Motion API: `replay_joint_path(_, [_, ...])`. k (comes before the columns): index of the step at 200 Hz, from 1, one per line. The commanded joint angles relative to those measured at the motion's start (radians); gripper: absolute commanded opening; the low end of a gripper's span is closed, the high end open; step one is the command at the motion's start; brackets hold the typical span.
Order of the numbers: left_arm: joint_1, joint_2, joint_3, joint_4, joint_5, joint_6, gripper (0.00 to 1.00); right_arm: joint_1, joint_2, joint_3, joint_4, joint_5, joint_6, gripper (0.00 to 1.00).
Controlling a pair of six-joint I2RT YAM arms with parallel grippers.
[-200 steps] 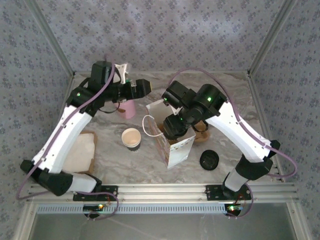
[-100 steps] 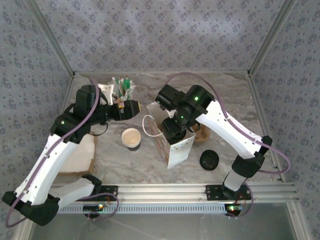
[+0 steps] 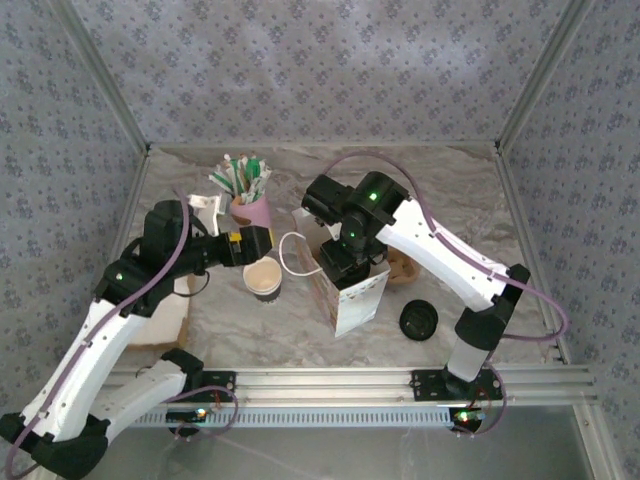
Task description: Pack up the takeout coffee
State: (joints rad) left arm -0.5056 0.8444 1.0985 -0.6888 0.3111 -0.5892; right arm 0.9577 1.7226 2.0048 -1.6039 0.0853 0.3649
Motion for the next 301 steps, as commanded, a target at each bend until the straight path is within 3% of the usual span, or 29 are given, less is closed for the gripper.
replay_joint_path(1, [-0.003, -0.030, -0.019, 0.059, 0.035, -0.018, 1.00, -0.010, 0.013, -0.012, -0.195, -0.004, -0.006, 0.67])
replay_joint_path(82, [-0.096, -0.042, -0.051, 0.158, 0.060, -0.044, 0.96, -0.023, 0.041, -0.025, -0.194, 0.000, -0.006, 0.67])
replay_joint_path(132, [-0.188, -0.009, -0.059, 0.210, 0.042, -0.061, 0.72, -0.022, 0.058, -0.030, -0.195, 0.007, 0.000, 0.67])
replay_joint_path(190, [-0.249, -0.002, -0.082, 0.235, 0.005, -0.072, 0.59, -0.025, 0.061, -0.070, -0.193, 0.006, 0.027, 0.67])
replay_joint_path(301, [-0.268, -0.007, -0.101, 0.226, -0.015, -0.076, 0.55, -0.027, 0.063, -0.148, -0.116, -0.028, 0.031, 0.67])
